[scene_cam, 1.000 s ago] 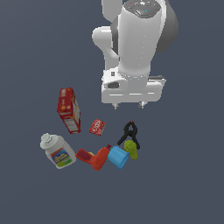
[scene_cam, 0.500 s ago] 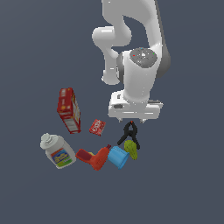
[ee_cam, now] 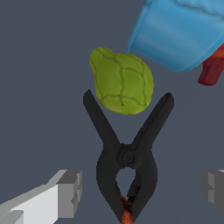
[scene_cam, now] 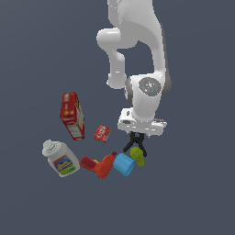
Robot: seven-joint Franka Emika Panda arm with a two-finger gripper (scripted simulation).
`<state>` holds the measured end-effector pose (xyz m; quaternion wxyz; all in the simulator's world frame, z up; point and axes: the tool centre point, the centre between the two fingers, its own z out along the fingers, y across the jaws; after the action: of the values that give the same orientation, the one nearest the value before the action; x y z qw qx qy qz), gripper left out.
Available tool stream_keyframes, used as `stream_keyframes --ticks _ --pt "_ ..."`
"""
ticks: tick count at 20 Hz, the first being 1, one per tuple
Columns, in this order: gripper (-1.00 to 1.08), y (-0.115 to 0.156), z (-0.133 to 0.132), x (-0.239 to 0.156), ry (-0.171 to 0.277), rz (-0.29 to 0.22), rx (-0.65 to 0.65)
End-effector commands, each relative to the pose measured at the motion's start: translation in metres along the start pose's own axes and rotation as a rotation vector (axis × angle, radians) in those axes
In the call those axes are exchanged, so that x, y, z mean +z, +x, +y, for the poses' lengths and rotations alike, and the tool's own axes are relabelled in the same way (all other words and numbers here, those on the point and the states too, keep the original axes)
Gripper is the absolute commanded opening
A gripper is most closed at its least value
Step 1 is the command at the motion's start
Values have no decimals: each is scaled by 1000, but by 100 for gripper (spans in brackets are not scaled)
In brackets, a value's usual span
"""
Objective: Pick up a designated object from a clutter of objects.
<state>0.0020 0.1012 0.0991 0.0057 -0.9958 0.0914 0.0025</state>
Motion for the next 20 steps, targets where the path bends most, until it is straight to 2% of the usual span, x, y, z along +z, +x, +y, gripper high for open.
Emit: stream_keyframes --ticks 1,14,20 --pt "100 -3 -1 13 -4 3 18" --pt "100 -9 -1 34 -10 5 38" --pt "100 -9 -1 58 -11 5 39"
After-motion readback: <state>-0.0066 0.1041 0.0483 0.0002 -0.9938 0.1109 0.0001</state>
